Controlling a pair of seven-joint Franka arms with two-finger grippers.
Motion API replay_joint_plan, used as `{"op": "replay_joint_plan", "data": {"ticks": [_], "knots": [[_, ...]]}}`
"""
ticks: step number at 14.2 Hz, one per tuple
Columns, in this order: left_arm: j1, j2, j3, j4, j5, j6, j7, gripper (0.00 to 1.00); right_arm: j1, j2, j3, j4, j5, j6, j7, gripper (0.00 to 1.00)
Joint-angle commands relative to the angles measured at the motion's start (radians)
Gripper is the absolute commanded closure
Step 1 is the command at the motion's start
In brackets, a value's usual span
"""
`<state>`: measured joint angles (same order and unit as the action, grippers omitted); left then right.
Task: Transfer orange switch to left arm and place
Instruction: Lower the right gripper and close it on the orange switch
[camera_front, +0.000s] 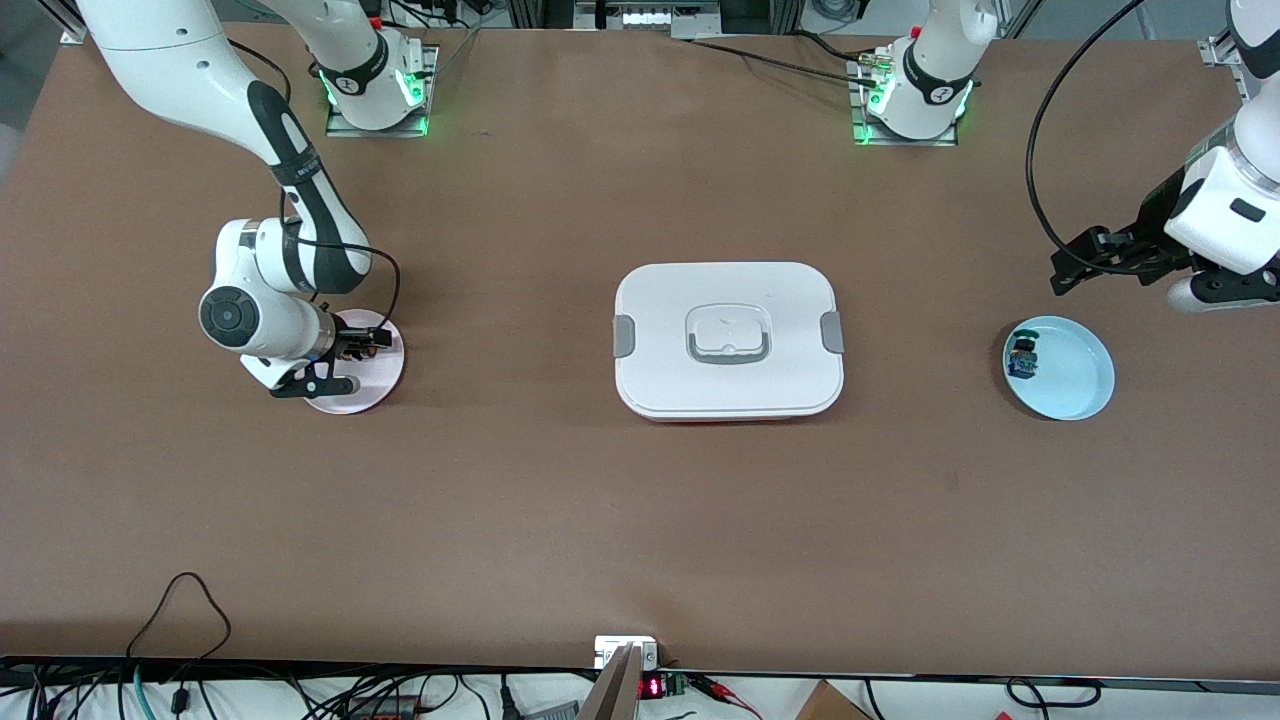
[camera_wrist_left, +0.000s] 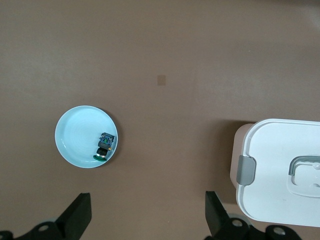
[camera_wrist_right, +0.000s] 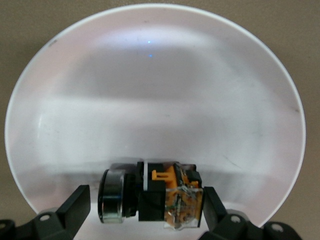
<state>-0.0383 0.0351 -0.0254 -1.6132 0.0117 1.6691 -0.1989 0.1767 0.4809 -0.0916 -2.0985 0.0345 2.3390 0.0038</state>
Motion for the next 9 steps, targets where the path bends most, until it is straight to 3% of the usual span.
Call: {"op": "replay_joint_plan", "data": {"ticks": [1, 2, 3, 6, 8, 9], "knots": [[0.003, 0.014, 0.001, 0.029, 0.011, -0.011, 0.010, 0.00, 0.001, -0.004, 0.000, -0.008, 0.008, 0.014, -0.008, 0.00], [0.003, 0.014, 0.001, 0.029, 0.011, -0.011, 0.010, 0.00, 0.001, -0.002, 0.000, -0.008, 0.008, 0.016, -0.008, 0.01], [0.003, 0.014, 0.001, 0.029, 0.011, -0.011, 0.010, 0.00, 0.001, -0.001, 0.000, -0.008, 0.008, 0.014, -0.010, 0.14], [0.003, 0.014, -0.001, 0.029, 0.011, -0.011, 0.010, 0.00, 0.003, -0.001, 0.000, -0.008, 0.005, 0.006, -0.044, 0.71], [0.003, 0.014, -0.001, 0.029, 0.011, -0.011, 0.010, 0.00, 0.003, -0.004, 0.000, -0.002, 0.005, 0.003, -0.056, 0.85], [0.003, 0.014, -0.001, 0.029, 0.011, -0.011, 0.010, 0.00, 0.001, -0.008, 0.000, 0.003, 0.005, 0.002, -0.057, 0.86]]}}
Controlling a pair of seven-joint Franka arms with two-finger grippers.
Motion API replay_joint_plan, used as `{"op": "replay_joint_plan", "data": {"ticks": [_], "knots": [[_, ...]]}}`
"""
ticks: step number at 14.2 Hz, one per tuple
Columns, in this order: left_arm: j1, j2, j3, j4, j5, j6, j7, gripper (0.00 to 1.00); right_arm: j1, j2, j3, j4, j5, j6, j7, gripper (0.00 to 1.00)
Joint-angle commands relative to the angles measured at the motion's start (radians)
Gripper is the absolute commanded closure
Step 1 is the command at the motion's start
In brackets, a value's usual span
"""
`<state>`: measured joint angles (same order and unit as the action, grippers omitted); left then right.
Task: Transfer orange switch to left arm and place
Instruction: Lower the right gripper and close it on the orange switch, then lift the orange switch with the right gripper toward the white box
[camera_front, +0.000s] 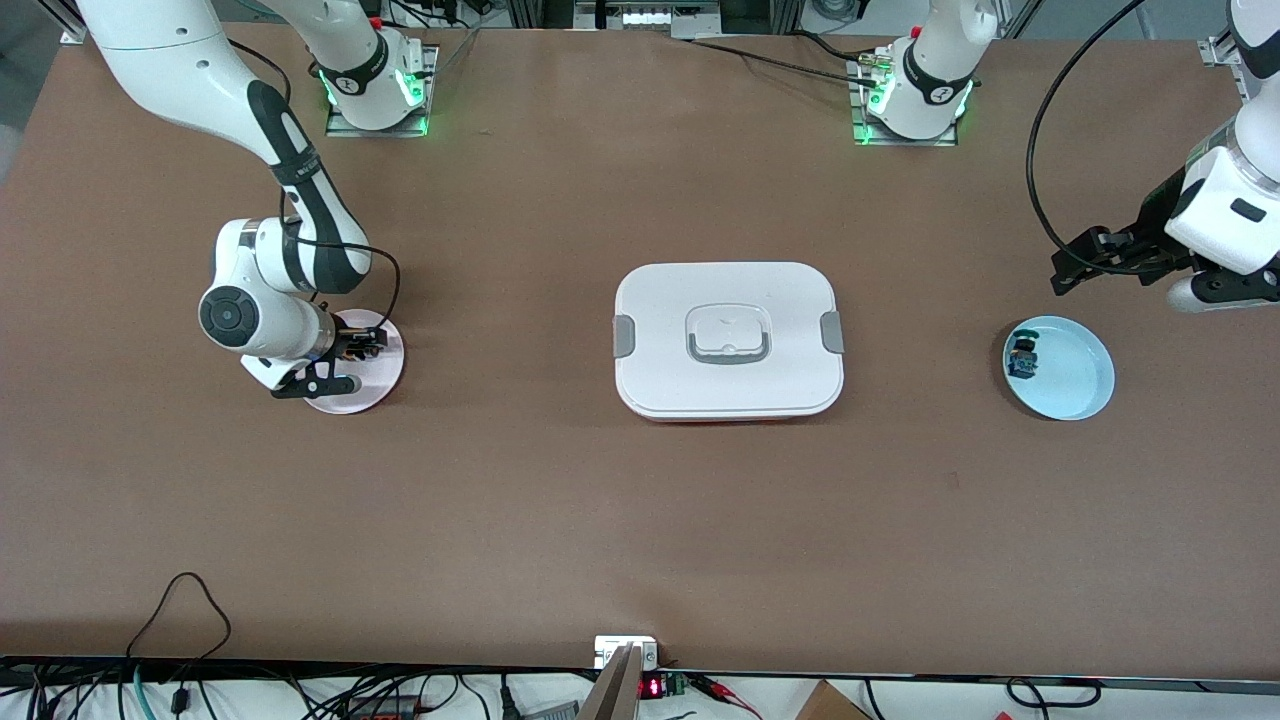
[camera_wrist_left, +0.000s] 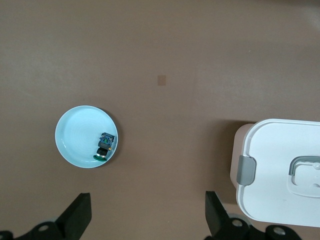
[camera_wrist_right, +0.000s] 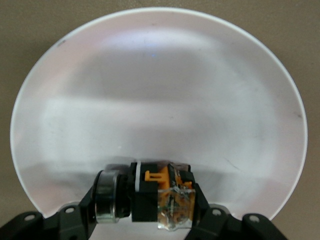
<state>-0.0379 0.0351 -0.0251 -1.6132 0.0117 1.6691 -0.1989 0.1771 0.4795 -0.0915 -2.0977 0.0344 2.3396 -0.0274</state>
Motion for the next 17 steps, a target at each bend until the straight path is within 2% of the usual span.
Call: {"op": "replay_joint_plan", "data": {"ticks": [1, 6, 10, 13, 17], "knots": [[0.003, 0.014, -0.001, 0.029, 0.011, -0.011, 0.010, 0.00, 0.001, -0.010, -0.001, 0.007, 0.006, -0.002, -0.032, 0.86], [0.003, 0.014, -0.001, 0.029, 0.011, -0.011, 0.010, 0.00, -0.001, -0.056, 0.001, 0.071, 0.004, -0.071, -0.090, 0.87], [0.001, 0.014, -0.001, 0.029, 0.011, -0.011, 0.009, 0.00, 0.005, -0.107, 0.004, 0.152, 0.012, -0.156, -0.212, 0.98], [0.001, 0.014, -0.001, 0.029, 0.011, -0.011, 0.009, 0.00, 0.010, -0.145, 0.050, 0.234, 0.019, -0.267, -0.213, 1.00], [0.001, 0.014, -0.001, 0.029, 0.011, -0.011, 0.010, 0.00, 0.013, -0.157, 0.116, 0.361, 0.151, -0.391, -0.216, 1.00]]}}
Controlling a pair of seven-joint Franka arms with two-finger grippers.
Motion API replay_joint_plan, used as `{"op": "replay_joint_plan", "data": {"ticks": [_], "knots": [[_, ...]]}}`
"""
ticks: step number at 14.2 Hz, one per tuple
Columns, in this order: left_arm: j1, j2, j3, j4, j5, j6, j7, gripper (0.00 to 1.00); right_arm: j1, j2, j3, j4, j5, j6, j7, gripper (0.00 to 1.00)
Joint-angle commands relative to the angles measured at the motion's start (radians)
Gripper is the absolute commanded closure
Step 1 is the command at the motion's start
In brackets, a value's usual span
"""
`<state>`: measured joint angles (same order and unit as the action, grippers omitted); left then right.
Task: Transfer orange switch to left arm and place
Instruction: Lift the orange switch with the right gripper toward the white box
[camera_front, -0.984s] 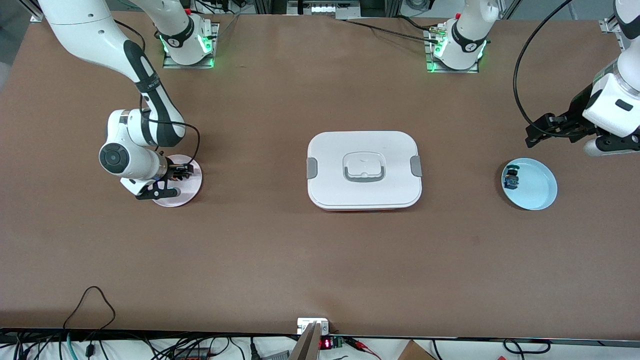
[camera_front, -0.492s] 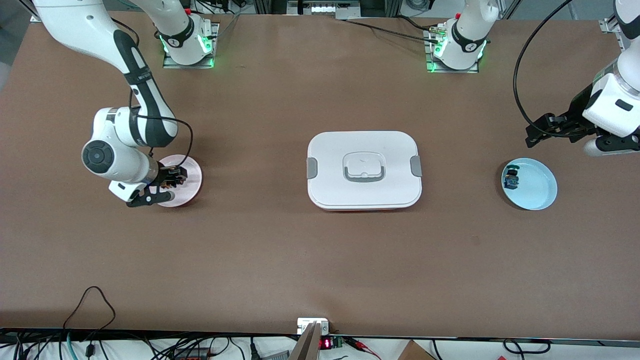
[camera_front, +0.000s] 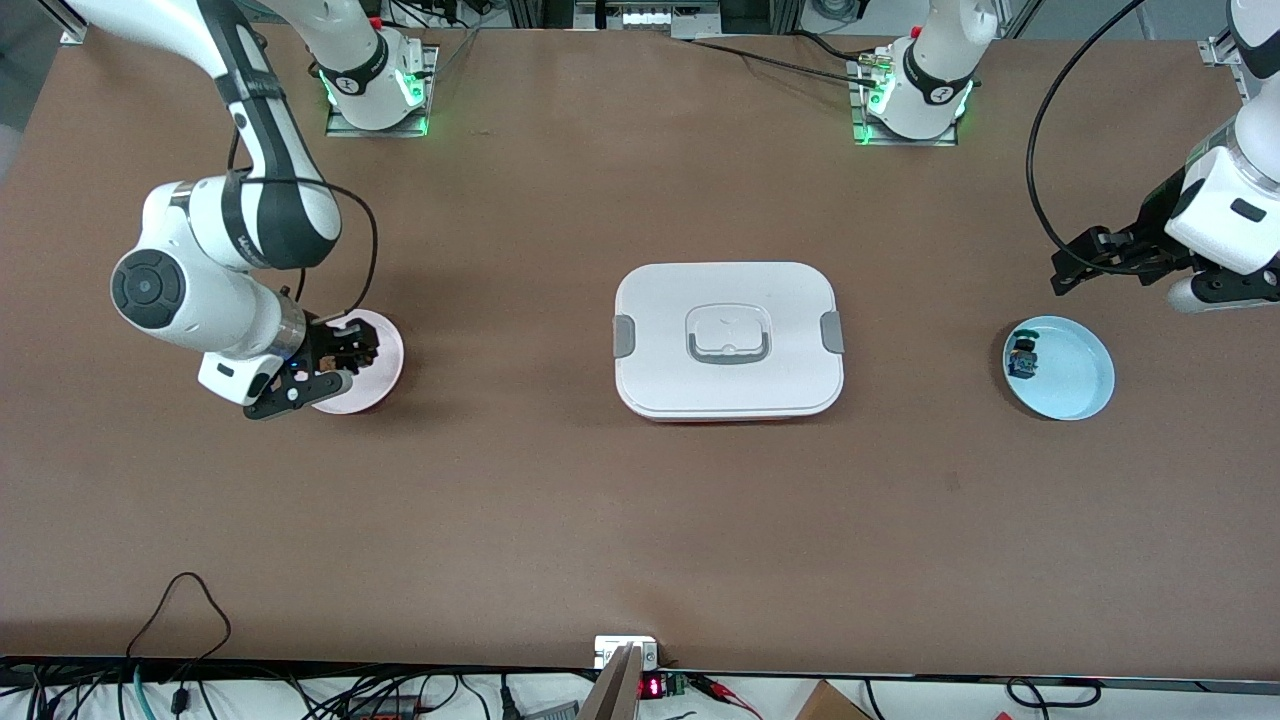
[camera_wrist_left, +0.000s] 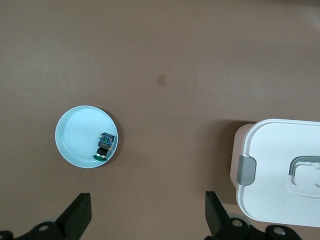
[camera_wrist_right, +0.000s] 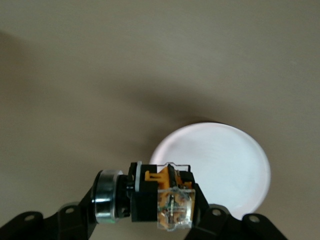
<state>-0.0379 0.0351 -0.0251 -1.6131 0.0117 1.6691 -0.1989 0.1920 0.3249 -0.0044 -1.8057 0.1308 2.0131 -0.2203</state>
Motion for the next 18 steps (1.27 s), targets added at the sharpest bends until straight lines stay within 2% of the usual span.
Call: {"op": "replay_joint_plan", "data": {"ticks": [1, 3, 6, 9, 11, 15, 18], "knots": [[0.001, 0.014, -0.001, 0.028, 0.011, -0.011, 0.010, 0.00, -0.002, -0.007, 0.056, 0.089, 0.064, -0.066, -0.036, 1.00], [0.001, 0.014, -0.001, 0.028, 0.011, -0.011, 0.009, 0.00, -0.002, -0.018, 0.093, 0.129, 0.091, -0.067, -0.039, 1.00], [0.001, 0.014, -0.001, 0.028, 0.011, -0.011, 0.009, 0.00, -0.002, -0.036, 0.127, 0.170, 0.208, -0.076, -0.040, 1.00], [-0.002, 0.014, -0.002, 0.030, 0.010, -0.012, 0.007, 0.00, -0.002, -0.036, 0.165, 0.213, 0.272, -0.152, -0.075, 1.00], [-0.002, 0.012, -0.004, 0.032, -0.031, -0.041, 0.007, 0.00, -0.002, -0.036, 0.182, 0.213, 0.326, -0.149, -0.234, 1.00], [0.004, 0.012, 0.004, 0.041, -0.156, -0.081, 0.004, 0.00, 0.017, -0.029, 0.187, 0.207, 0.495, -0.145, -0.656, 1.00], [0.006, 0.014, 0.007, 0.044, -0.263, -0.141, 0.000, 0.00, 0.035, -0.029, 0.187, 0.206, 0.617, -0.146, -0.836, 1.00]]}}
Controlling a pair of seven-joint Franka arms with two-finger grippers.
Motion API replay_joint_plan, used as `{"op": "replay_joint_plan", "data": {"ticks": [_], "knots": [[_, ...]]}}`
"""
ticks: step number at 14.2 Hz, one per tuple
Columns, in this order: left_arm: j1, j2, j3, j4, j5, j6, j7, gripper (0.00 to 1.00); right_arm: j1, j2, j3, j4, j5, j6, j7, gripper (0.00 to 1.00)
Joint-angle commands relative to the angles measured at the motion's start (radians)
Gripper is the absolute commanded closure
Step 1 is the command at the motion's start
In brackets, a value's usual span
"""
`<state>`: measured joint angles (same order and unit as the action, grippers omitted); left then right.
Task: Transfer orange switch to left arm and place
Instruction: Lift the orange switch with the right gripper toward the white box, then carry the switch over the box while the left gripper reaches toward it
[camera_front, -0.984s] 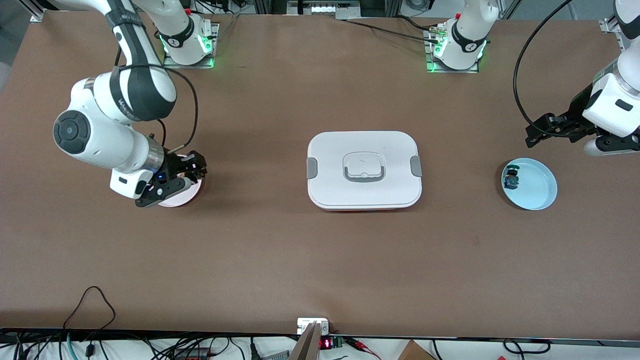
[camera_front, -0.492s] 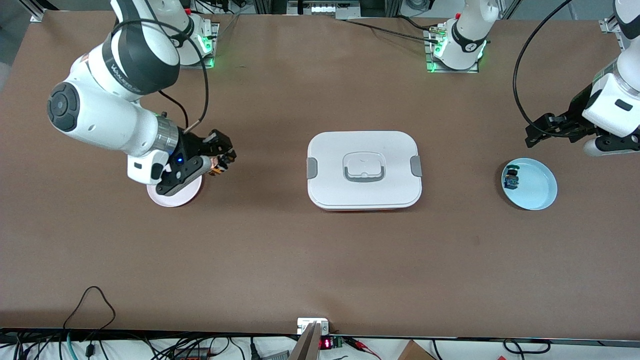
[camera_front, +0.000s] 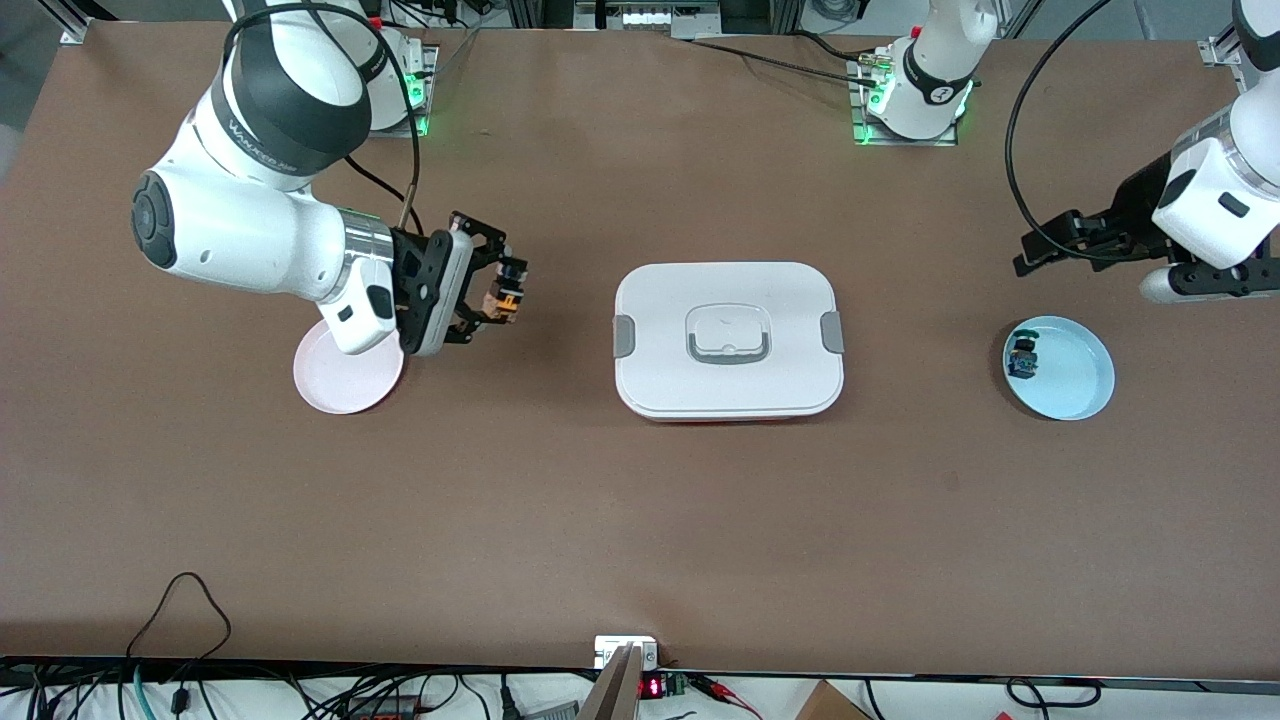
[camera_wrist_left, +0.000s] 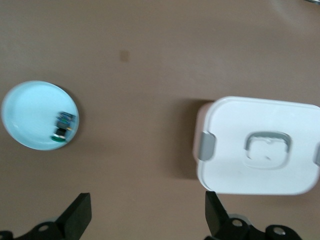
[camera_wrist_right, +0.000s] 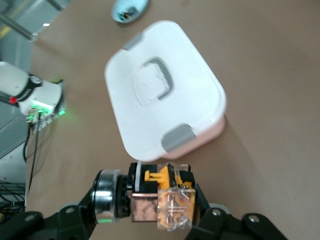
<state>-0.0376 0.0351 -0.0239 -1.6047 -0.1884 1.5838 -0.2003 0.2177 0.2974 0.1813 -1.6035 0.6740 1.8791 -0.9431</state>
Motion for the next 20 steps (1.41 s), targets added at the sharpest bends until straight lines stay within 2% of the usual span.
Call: {"op": "replay_joint_plan", "data": {"ticks": [1, 5, 8, 11, 13, 16, 18, 20], "knots": [[0.011, 0.014, 0.006, 0.035, -0.092, -0.080, -0.002, 0.00, 0.011, 0.003, 0.001, -0.001, 0.126, -0.009, -0.173, 1.00], [0.021, 0.035, 0.006, 0.035, -0.222, -0.180, 0.002, 0.00, 0.025, 0.014, 0.001, -0.036, 0.318, -0.006, -0.437, 1.00], [0.022, 0.068, 0.004, 0.035, -0.287, -0.200, 0.007, 0.00, 0.048, 0.025, 0.001, -0.036, 0.493, 0.024, -0.538, 1.00], [0.028, 0.106, 0.006, 0.034, -0.439, -0.232, 0.009, 0.00, 0.095, 0.043, 0.001, -0.036, 0.675, 0.112, -0.658, 1.00], [0.042, 0.131, 0.006, 0.032, -0.582, -0.238, 0.007, 0.00, 0.136, 0.063, 0.000, -0.035, 0.790, 0.161, -0.742, 1.00], [0.050, 0.129, -0.001, 0.028, -0.754, -0.249, 0.013, 0.00, 0.196, 0.077, 0.001, -0.029, 0.844, 0.219, -0.761, 1.00], [0.038, 0.134, -0.004, 0.022, -0.870, -0.226, 0.045, 0.00, 0.244, 0.094, 0.000, -0.027, 0.942, 0.241, -0.763, 1.00], [0.028, 0.132, -0.034, 0.019, -0.904, -0.154, 0.106, 0.00, 0.276, 0.100, 0.000, -0.023, 1.044, 0.252, -0.769, 0.99]]}}
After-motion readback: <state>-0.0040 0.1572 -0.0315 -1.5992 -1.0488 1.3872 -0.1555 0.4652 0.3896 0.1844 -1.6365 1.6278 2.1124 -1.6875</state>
